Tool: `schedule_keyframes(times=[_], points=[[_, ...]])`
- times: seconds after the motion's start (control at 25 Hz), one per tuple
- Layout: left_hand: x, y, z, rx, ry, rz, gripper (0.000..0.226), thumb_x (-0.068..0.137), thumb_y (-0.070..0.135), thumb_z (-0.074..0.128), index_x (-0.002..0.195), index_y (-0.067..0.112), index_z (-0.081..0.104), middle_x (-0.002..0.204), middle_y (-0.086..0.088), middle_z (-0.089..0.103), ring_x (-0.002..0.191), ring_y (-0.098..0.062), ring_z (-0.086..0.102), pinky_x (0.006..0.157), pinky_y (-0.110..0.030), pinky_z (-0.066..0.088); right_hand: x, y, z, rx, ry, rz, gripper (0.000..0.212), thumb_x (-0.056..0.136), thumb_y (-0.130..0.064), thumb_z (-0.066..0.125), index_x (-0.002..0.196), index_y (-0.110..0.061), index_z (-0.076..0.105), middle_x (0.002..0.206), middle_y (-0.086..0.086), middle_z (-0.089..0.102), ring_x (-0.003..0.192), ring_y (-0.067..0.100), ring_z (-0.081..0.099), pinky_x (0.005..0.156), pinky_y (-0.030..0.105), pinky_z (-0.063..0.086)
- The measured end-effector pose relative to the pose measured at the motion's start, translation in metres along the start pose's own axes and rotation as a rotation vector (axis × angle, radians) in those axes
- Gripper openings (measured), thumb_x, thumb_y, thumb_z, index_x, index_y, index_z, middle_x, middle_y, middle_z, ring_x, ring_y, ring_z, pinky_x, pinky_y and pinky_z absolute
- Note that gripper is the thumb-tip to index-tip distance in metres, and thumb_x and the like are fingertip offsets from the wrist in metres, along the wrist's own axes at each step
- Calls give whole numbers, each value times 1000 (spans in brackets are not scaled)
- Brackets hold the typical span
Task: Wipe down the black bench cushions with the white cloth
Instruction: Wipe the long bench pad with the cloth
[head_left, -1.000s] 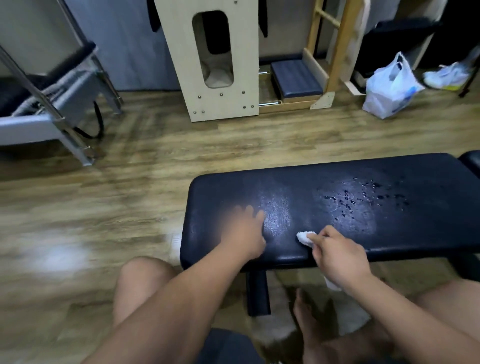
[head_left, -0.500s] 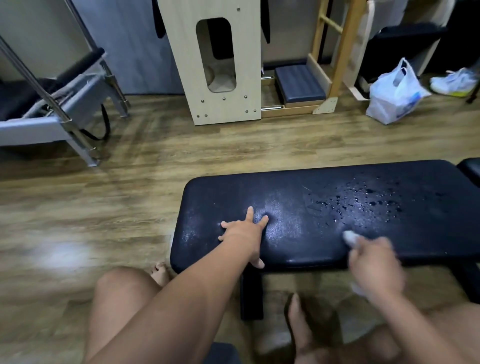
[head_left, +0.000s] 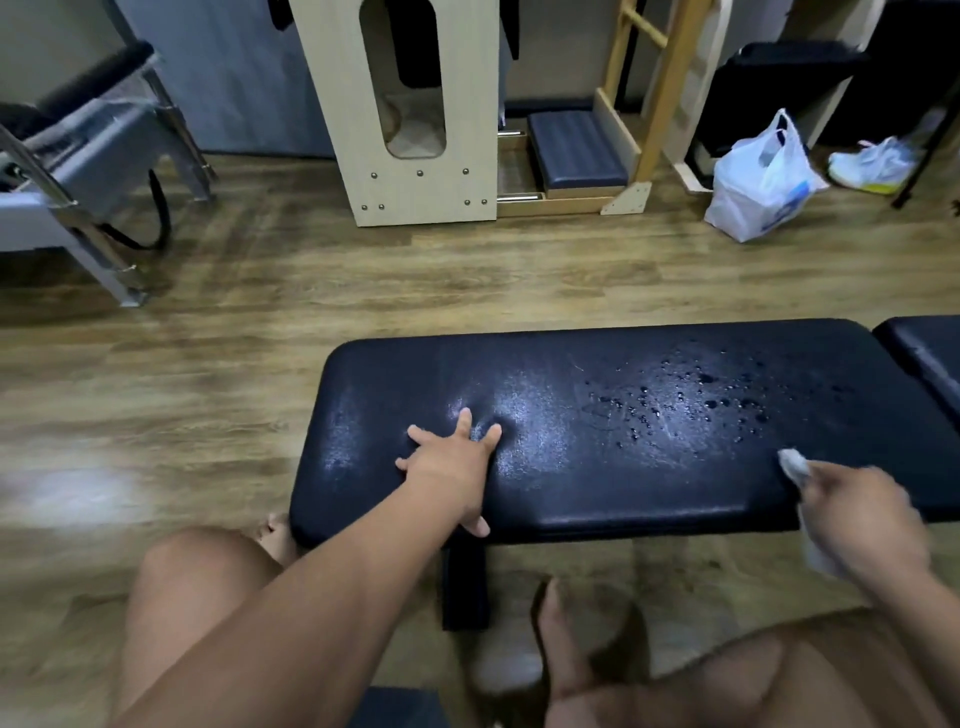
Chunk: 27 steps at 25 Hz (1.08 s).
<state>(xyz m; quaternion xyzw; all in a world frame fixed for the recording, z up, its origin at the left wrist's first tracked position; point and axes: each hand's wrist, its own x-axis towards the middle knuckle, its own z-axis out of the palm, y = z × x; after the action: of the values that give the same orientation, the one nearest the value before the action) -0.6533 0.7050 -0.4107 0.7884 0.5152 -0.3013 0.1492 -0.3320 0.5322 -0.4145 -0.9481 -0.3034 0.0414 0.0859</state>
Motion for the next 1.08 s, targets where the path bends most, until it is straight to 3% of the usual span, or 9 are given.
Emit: schedule_keyframes(times=[0.16,0.32,0.4,0.48,0.64,0.72,0.84,0.96,1.08], points=[[1,-1,-2,-37,-28,22,133,65,39,90,154,42,-8,162,7,-22,141,-62,1,103,-72,34,-62,-81,20,115,-36,-146,25,90,-24,54,108,-21,71,90,9,43,71,37,57,72,39,50],[-2,-2,0,-43,-25,14,130,68,40,88,153,43,-10,162,8,-24,141,-61,-3,106,-70,31,-138,-172,47,96,-245,-510,24,92,-31,47,112,-33,62,102,2,47,78,31,64,70,38,50],[-3,-3,0,-47,-16,15,129,69,41,86,153,43,-12,162,8,-25,142,-60,-4,108,-69,30,-124,-163,48,96,-284,-582,26,93,-36,46,114,-36,60,99,-1,48,82,29,64,71,37,49],[-4,-3,0,-50,-21,17,129,69,41,86,153,44,-12,161,9,-26,142,-60,-3,108,-69,29,-88,-124,42,41,-250,-488,27,91,-38,47,113,-33,62,94,-2,50,83,29,63,72,36,48],[-1,-3,-4,-31,-18,26,131,65,42,89,154,42,-7,163,7,-19,139,-62,7,102,-69,37,3,-22,13,-1,-7,23,30,91,-38,51,108,-22,69,96,17,57,84,40,62,75,44,53],[0,-2,-5,-7,-2,25,132,61,43,91,154,41,-2,163,5,-13,137,-62,14,98,-68,42,-2,-34,10,-10,14,68,31,91,-33,48,113,-25,69,97,18,52,83,42,60,77,45,52],[2,-2,-6,-10,4,23,133,59,42,92,154,40,0,163,3,-12,137,-62,15,96,-69,43,-57,-110,35,51,-51,-145,31,89,-24,50,115,-28,67,97,12,49,82,38,62,76,39,49],[1,-3,-4,-43,4,24,131,60,41,92,153,43,-1,163,5,-13,138,-61,12,98,-69,41,-125,-190,51,52,-281,-506,28,92,-26,47,116,-28,62,108,6,48,88,33,63,74,36,47],[0,-4,-1,-59,11,19,130,62,40,90,153,45,-3,163,7,-16,140,-59,7,101,-68,39,-113,-184,53,45,-329,-669,28,93,-32,46,117,-34,60,106,3,52,89,32,63,70,33,42]])
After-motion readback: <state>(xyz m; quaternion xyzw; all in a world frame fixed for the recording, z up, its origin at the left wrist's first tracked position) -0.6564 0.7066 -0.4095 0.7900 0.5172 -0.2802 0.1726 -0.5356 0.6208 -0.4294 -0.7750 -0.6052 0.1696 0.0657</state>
